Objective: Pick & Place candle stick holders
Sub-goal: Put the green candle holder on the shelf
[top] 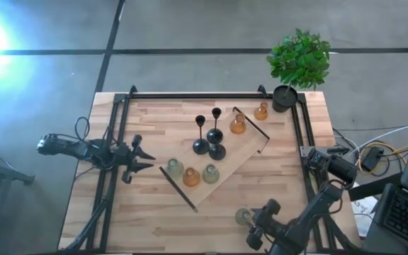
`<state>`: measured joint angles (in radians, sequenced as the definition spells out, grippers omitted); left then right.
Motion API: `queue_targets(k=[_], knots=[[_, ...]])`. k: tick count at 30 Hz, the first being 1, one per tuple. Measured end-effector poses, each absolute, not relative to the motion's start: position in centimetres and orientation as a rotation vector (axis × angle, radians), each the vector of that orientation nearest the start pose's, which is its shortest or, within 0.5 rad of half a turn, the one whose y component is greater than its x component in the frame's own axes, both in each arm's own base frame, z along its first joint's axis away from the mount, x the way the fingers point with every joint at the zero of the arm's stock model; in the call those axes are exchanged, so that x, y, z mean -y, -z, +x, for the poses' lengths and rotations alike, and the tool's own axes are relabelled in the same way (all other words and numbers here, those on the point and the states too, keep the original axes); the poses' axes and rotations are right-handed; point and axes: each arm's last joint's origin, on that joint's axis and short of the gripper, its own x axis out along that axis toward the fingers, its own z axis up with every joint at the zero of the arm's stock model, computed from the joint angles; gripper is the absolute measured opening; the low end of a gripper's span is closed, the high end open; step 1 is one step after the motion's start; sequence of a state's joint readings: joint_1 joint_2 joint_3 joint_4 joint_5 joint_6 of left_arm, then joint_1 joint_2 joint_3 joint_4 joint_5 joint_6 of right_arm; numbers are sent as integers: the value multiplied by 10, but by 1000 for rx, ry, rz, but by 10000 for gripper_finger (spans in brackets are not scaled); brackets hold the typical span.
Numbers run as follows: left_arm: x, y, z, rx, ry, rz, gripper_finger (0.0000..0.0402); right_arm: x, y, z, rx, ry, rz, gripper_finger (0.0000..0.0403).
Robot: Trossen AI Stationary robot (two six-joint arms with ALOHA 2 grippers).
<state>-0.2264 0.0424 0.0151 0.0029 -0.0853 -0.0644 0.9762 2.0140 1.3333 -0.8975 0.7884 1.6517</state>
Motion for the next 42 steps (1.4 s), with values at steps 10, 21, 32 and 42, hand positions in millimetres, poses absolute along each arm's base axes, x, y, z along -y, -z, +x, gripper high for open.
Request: queue_targets(k=[10,21,32,42], knots=[[20,-165,97,-36,140,-89,120,-285,-145,240,-731,528,296,213],[20,-166,98,-22,140,-92,120,-278,-146,249,-731,552,308,123],[20,-167,98,-9,139,-93,120,-250,-194,236,-756,625,264,123],[20,-167,98,-8,139,-94,120,-175,-290,211,-622,656,274,123]])
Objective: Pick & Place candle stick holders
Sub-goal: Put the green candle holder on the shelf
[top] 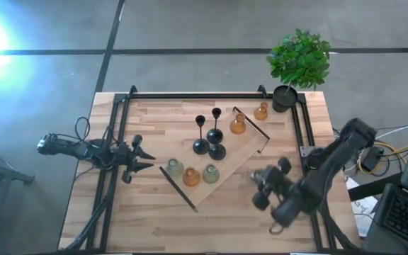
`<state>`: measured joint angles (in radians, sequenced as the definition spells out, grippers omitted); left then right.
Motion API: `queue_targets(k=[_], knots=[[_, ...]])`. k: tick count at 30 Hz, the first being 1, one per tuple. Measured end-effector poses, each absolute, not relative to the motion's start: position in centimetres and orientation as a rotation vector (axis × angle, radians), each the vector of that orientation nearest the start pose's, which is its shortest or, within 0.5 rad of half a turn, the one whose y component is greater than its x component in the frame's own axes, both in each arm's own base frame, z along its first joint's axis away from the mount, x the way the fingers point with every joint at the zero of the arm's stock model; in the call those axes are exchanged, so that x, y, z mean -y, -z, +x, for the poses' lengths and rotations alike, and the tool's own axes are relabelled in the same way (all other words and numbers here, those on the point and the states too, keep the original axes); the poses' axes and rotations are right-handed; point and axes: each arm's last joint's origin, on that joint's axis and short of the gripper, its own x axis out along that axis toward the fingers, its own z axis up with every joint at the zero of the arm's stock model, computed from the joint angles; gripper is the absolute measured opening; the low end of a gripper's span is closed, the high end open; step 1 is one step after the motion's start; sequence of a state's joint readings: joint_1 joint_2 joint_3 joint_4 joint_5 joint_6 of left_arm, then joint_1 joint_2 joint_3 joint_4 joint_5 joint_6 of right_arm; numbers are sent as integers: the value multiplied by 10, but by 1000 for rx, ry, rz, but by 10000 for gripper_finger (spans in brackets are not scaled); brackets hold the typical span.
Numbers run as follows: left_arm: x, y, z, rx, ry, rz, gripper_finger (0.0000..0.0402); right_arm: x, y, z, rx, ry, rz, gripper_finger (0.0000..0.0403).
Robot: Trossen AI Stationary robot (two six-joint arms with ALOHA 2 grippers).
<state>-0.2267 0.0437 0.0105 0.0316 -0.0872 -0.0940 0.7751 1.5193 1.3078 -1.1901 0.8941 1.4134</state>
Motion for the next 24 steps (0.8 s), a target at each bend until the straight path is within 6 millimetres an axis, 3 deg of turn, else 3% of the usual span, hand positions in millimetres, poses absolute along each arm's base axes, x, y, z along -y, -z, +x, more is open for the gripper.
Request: queue_targets(k=[7,12,18,24], knots=[[20,-167,98,-8,139,-94,120,-114,-340,197,-544,671,267,123],[20,-167,98,-8,140,-94,120,-83,-354,192,-528,676,252,123],[20,-167,98,-8,140,-94,120,-63,-349,200,-498,614,270,123],[20,-167,98,-8,140,-94,120,-51,-327,205,-477,582,324,123]])
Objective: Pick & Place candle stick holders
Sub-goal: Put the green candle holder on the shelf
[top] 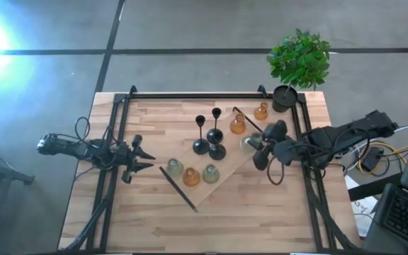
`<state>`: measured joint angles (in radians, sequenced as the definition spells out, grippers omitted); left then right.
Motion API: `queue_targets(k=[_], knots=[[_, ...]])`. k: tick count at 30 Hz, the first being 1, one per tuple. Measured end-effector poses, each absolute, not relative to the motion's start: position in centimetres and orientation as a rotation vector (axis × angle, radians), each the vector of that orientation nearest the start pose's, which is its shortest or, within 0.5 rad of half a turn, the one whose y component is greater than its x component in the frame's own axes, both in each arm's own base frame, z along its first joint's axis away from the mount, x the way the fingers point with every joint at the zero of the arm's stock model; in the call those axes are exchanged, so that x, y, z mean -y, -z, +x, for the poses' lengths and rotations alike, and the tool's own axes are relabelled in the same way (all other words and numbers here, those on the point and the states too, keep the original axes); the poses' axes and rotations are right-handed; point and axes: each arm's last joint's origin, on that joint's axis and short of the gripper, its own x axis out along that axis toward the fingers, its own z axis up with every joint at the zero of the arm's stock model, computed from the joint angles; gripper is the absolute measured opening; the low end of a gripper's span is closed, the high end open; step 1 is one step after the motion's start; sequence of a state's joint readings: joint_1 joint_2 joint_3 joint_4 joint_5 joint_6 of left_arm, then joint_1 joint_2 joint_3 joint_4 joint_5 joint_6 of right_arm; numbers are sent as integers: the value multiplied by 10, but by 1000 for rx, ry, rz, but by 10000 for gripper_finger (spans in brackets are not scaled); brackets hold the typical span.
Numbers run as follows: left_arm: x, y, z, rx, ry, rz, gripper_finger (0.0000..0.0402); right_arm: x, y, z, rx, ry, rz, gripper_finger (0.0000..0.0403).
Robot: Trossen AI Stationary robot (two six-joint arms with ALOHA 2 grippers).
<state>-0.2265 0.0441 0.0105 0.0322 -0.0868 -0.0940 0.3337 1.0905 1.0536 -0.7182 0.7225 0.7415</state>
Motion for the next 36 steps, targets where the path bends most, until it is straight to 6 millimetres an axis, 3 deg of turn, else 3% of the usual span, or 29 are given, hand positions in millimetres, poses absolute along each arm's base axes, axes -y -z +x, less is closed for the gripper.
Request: queue_targets(k=[6,18,26,36], knots=[[20,-167,98,-8,140,-94,120,-41,-307,212,-478,590,300,123],[20,-167,98,-10,140,-93,120,-31,-287,229,-573,589,210,123],[20,-167,98,-11,140,-93,120,-23,-281,242,-612,588,190,123],[20,-167,98,-11,140,-93,120,-13,-280,243,-622,609,225,123]])
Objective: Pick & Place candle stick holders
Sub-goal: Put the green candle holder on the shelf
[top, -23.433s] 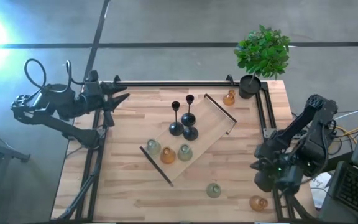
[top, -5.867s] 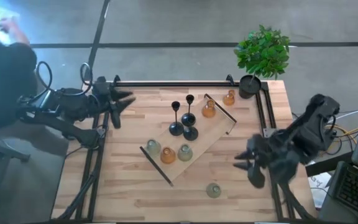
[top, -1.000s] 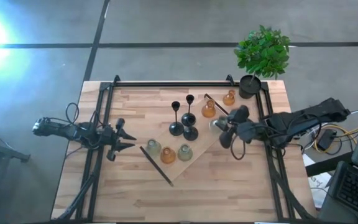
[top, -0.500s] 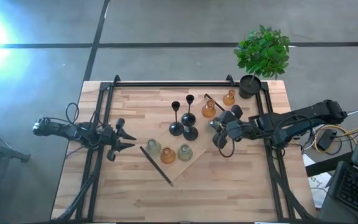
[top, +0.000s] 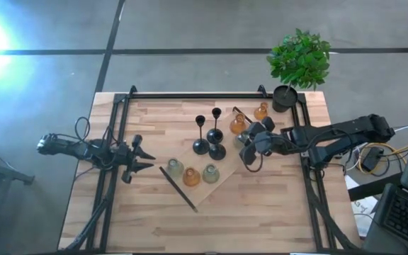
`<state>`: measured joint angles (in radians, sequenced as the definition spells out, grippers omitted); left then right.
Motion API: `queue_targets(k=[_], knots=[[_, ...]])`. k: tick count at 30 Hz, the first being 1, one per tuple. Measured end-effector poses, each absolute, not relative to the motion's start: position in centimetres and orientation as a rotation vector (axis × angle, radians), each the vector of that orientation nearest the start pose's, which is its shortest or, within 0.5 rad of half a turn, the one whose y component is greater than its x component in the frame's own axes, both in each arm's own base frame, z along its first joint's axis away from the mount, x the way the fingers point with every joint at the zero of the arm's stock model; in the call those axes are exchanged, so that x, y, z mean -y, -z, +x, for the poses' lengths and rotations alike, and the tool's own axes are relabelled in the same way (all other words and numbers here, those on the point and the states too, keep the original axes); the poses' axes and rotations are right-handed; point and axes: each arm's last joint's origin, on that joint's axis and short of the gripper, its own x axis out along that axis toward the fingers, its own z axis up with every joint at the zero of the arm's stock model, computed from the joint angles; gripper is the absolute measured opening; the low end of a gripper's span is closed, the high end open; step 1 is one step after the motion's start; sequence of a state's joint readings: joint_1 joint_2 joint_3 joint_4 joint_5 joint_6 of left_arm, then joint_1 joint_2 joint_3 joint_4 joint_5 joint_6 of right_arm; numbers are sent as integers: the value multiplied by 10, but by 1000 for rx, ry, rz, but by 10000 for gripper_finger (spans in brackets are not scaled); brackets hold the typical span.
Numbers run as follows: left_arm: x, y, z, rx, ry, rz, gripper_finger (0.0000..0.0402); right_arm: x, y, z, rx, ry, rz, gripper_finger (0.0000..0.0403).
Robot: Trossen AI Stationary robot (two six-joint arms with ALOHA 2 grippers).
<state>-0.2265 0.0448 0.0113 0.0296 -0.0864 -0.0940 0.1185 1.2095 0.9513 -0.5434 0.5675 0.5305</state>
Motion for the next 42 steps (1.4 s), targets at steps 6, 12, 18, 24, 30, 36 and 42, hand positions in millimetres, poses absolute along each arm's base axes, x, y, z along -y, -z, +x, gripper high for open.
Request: queue_targets(k=[6,12,18,24,30,36,42], knots=[[20,-167,98,-11,140,-93,120,-10,-278,243,-625,622,228,123],[20,-167,98,-11,140,-93,120,-7,-278,243,-624,638,230,123],[20,-167,98,-11,140,-93,120,-7,-278,243,-625,639,229,149],[20,-167,98,-11,140,-93,120,-7,-279,244,-625,636,226,192],[20,-167,98,-11,140,-93,120,-7,-283,244,-615,634,218,216],[20,-167,98,-11,140,-93,120,-7,-289,246,-603,627,207,240],[20,-167,98,-11,140,-93,120,-7,-306,247,-558,615,215,257]])
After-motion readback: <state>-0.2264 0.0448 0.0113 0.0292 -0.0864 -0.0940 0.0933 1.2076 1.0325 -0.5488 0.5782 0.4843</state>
